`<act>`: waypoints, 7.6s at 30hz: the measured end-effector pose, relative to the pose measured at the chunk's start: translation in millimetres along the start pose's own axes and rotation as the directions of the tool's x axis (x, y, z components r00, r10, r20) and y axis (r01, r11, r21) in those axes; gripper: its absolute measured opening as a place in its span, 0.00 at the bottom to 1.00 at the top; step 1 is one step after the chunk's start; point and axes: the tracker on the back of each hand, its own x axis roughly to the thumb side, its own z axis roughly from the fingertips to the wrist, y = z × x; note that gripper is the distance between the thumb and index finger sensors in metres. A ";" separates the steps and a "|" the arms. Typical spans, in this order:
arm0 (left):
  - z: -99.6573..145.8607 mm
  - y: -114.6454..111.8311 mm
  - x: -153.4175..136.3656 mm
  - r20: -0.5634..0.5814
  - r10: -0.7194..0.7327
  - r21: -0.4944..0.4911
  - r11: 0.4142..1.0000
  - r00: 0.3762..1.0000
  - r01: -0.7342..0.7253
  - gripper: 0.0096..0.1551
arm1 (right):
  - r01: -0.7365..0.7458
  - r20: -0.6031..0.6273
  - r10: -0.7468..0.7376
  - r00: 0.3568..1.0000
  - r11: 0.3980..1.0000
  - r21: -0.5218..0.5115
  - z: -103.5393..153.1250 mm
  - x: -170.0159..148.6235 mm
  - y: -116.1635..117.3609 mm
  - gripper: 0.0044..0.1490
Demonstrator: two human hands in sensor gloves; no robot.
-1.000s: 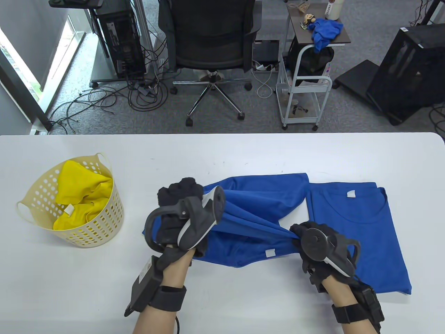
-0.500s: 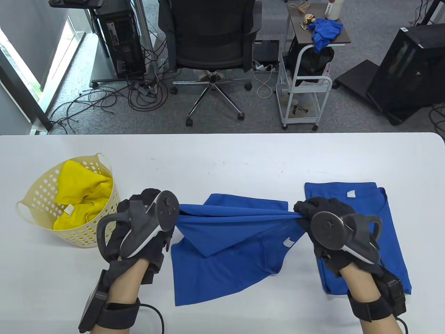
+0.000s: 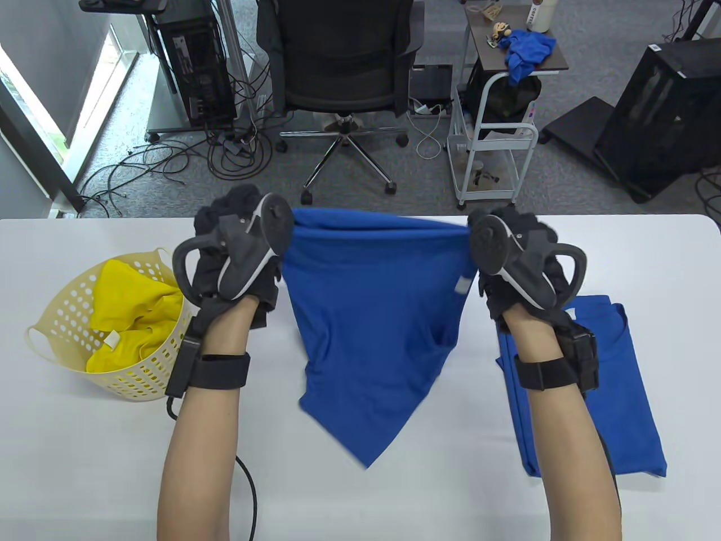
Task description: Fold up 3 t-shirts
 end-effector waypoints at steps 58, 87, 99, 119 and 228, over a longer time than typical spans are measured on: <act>95.4 -197.3 8.8 0.200 -0.183 -0.699 0.661 0.963 0.271 0.22 | -0.310 0.255 0.183 0.950 0.667 0.678 106.1 -32.6 166.6 0.26; 231.5 -204.2 74.9 0.624 -0.093 -0.533 0.676 0.776 0.509 0.31 | -0.198 0.380 -0.078 0.922 0.748 0.633 216.9 4.8 142.8 0.34; 199.4 -191.0 49.2 0.446 -0.039 -0.578 0.750 0.894 0.321 0.31 | -0.312 0.419 -0.068 0.905 0.561 0.766 233.2 10.2 173.9 0.43; 187.9 -233.1 29.4 0.359 -0.235 -0.690 0.585 0.904 0.426 0.47 | -0.203 0.192 0.099 0.976 0.726 0.657 197.4 -41.6 158.4 0.37; -1.5 -141.2 -173.2 0.013 -0.625 -0.697 0.555 0.781 0.455 0.36 | 0.165 -0.036 -0.182 0.983 0.762 0.626 188.9 -178.6 94.2 0.42</act>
